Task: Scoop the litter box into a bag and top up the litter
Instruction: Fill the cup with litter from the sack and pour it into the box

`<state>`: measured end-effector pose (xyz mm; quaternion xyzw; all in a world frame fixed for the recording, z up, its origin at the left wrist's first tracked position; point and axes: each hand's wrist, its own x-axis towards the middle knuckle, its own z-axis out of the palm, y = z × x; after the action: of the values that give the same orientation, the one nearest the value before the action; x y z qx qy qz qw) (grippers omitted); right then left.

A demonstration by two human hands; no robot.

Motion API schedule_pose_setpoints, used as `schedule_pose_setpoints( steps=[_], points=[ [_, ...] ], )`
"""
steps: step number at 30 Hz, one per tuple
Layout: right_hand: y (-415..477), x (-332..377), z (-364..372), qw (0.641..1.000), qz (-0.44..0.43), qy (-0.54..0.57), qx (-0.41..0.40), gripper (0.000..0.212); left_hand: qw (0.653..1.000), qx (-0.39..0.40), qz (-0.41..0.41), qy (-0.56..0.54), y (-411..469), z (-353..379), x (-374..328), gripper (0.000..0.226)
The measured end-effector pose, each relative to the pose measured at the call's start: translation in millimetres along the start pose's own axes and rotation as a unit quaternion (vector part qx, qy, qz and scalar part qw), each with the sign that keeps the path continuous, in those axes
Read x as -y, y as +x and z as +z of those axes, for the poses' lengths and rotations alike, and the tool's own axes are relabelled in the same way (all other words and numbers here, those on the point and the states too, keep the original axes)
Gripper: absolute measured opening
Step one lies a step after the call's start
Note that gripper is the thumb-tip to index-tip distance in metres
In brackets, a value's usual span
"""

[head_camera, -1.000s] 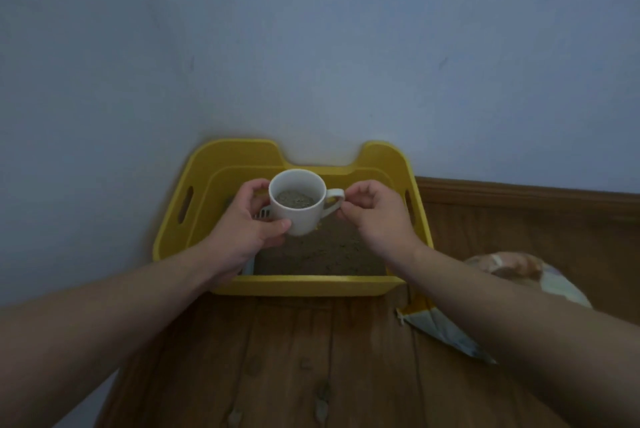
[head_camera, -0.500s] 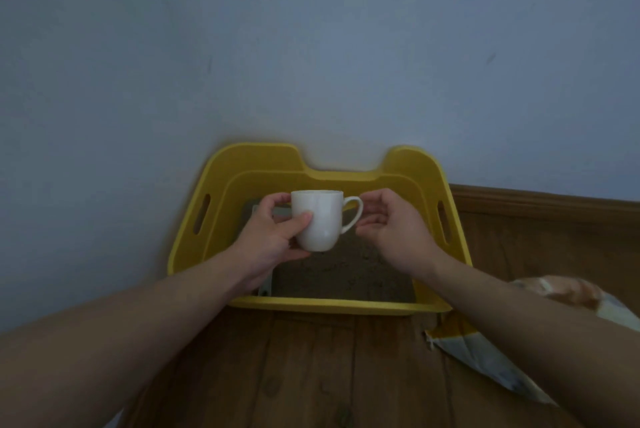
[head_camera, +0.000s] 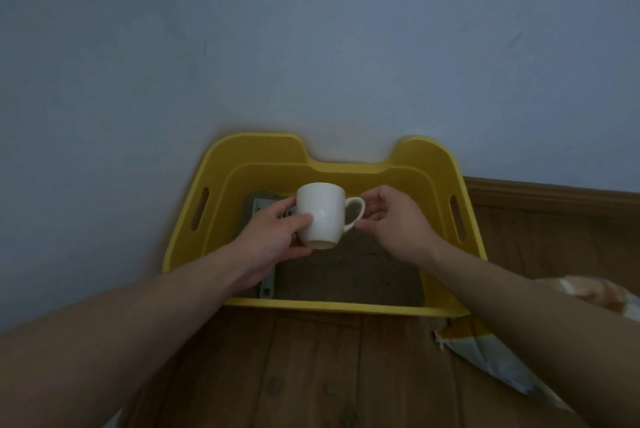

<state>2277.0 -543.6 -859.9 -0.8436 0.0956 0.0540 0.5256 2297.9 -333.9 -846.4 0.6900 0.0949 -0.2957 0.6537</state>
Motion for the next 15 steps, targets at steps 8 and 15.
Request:
schedule_pose_setpoints(
  steps=[8, 15],
  points=[
    [10.0, -11.6, -1.6, 1.0, 0.011, -0.009, 0.006, 0.037, 0.999, -0.014, 0.011, 0.026, 7.8, 1.8, 0.4, 0.053],
    [7.6, -20.5, -12.4, 1.0, 0.019, -0.014, -0.008, 0.035, 0.999, -0.012, 0.015, 0.039, 12.3, 8.4, 2.5, 0.047]
  ],
)
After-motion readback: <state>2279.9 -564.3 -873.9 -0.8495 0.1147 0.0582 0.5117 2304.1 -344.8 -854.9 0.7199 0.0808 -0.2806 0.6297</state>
